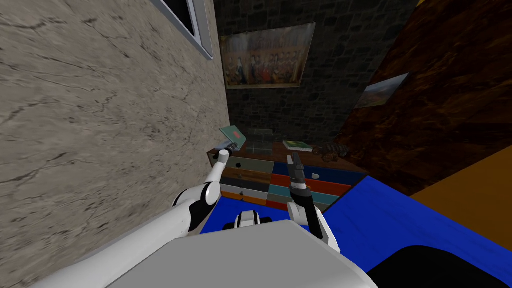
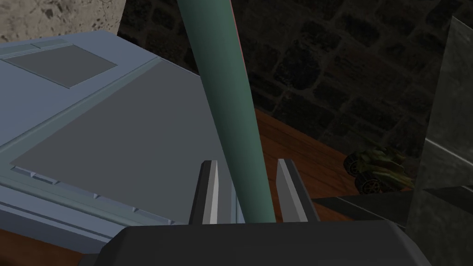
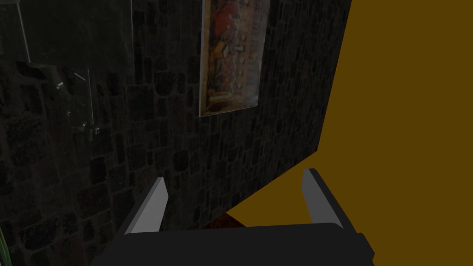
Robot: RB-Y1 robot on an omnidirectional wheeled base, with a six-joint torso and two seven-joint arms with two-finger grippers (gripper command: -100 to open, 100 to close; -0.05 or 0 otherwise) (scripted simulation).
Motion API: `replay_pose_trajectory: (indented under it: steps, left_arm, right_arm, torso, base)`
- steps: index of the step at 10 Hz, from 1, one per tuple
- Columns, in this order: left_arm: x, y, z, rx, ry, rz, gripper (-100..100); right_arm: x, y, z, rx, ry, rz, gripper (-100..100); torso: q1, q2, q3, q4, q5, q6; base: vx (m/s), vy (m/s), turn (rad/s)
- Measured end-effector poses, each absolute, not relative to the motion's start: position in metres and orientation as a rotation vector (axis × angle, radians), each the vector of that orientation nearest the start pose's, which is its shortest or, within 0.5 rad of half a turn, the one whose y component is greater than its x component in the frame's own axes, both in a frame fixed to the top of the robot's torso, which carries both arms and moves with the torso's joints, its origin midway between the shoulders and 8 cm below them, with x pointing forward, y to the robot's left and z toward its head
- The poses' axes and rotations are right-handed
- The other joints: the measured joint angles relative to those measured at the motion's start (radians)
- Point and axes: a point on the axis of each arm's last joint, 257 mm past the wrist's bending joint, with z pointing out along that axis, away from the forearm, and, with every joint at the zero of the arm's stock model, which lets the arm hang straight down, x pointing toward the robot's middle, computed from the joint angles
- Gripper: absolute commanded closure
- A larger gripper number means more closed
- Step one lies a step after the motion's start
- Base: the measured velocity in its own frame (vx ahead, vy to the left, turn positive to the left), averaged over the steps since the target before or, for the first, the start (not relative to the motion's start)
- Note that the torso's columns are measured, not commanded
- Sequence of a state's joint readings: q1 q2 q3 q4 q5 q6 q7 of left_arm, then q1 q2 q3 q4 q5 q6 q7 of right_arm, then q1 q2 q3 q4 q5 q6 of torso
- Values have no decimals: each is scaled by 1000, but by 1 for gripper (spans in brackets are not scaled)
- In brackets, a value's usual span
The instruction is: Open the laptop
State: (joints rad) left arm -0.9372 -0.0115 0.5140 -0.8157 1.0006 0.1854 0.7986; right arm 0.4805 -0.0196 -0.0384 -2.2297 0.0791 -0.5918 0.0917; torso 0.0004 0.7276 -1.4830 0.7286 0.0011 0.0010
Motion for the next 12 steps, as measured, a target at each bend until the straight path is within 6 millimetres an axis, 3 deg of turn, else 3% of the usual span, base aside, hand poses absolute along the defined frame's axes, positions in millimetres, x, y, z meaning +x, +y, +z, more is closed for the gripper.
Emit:
replay_pose_trajectory:
  steps: [5,12]
  left_arm:
    - [731,204,-87,-2486,-668,-2535,100]
    - [727,220,-99,-2500,-787,-2538,100]
  right_arm:
    - [339,-276,25,505,653,1153,0]
    - [339,-276,25,505,653,1153,0]
  torso:
    - [0,-1,-1,-5,2,1]
    - [-2,-2,-1,-4,1,3]
  base:
    - [17,-15,-46]
    - [3,-4,-25]
